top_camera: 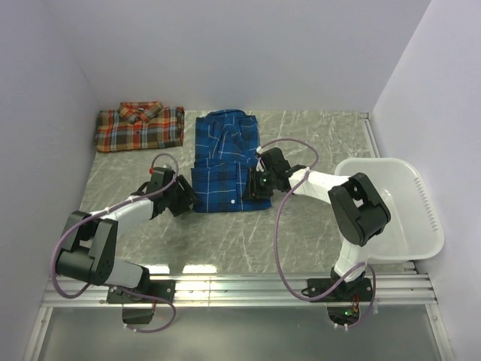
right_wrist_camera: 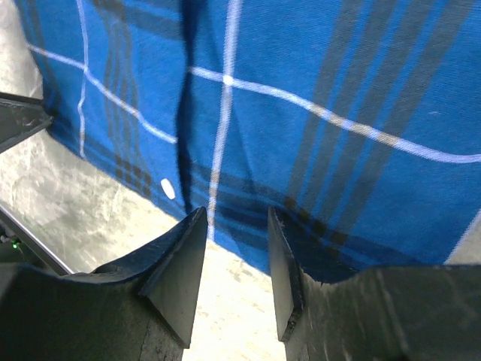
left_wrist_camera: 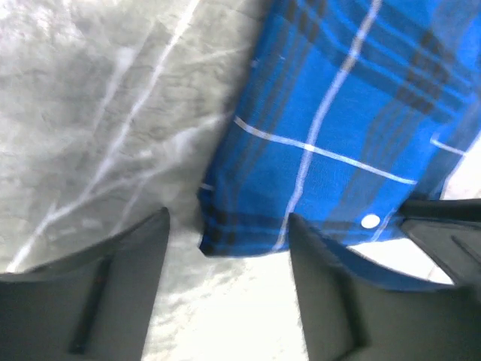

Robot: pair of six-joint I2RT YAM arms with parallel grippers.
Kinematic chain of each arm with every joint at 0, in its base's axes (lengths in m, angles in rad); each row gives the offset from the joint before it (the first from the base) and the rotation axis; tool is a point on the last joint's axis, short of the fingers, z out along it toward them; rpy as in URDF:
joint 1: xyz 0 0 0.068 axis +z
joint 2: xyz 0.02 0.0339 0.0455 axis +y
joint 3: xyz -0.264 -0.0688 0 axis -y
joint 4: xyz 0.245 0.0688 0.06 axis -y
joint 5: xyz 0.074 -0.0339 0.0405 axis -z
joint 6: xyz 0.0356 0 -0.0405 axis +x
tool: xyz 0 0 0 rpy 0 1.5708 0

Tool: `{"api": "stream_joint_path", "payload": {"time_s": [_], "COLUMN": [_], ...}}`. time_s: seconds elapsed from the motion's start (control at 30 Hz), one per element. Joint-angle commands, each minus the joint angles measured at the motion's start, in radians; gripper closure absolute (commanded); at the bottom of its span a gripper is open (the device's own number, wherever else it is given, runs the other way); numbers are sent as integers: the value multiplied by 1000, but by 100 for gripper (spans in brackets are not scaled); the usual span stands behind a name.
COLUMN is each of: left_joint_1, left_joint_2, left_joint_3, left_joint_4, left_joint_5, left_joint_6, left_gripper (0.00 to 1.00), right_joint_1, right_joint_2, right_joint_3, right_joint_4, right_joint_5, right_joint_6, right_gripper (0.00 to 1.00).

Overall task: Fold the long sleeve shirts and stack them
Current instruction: Fold the shirt

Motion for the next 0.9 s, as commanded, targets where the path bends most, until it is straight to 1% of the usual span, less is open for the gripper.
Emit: {"api": "stream_joint_path", "payload": {"time_s": [0.0,0.03,0.07,0.1,0.17,0.23,0.33,0.4,0.5,0.63,0.8,0.87], "left_joint_1": [-6,-6,-6,-6,-9,-20,-43,-55,-72,-83,-92,-93], "left_joint_2": [-65,-70,-74,-79,-76,-67,-48,-41,-30,-21,-96,-119], "left_joint_3": [-30,-38,-47,-65,-90,-94,-93,-94,-102,-94,-91,-94], "left_joint_4": [30,38,65,69,160,193,230,257,284,267,215,211], "left_joint_5": [33,30,30,45,71,88,79,67,48,19,-62,-81], "left_joint_6": [28,28,28,28,24,27,42,51,60,66,79,82], "left_gripper": [28,19,17,17,20,23,25,25,25,25,26,26], "right_joint_1": [33,51,59,66,80,85,96,99,97,97,85,71], "right_joint_2": [-93,-111,-113,-114,-104,-79,-45,-12,42,153,246,254], "right_joint_3": [54,69,80,91,120,154,172,178,223,292,356,356], "right_joint_4": [3,6,5,0,3,-3,9,40,40,34,-84,-112], "right_joint_5": [38,51,65,93,93,88,66,39,-10,-45,-16,-7], "right_joint_6": [-40,-46,-54,-60,-63,-60,-56,-56,-59,-59,-74,-75], "right_gripper": [54,53,52,52,51,52,52,52,52,52,52,52]}}
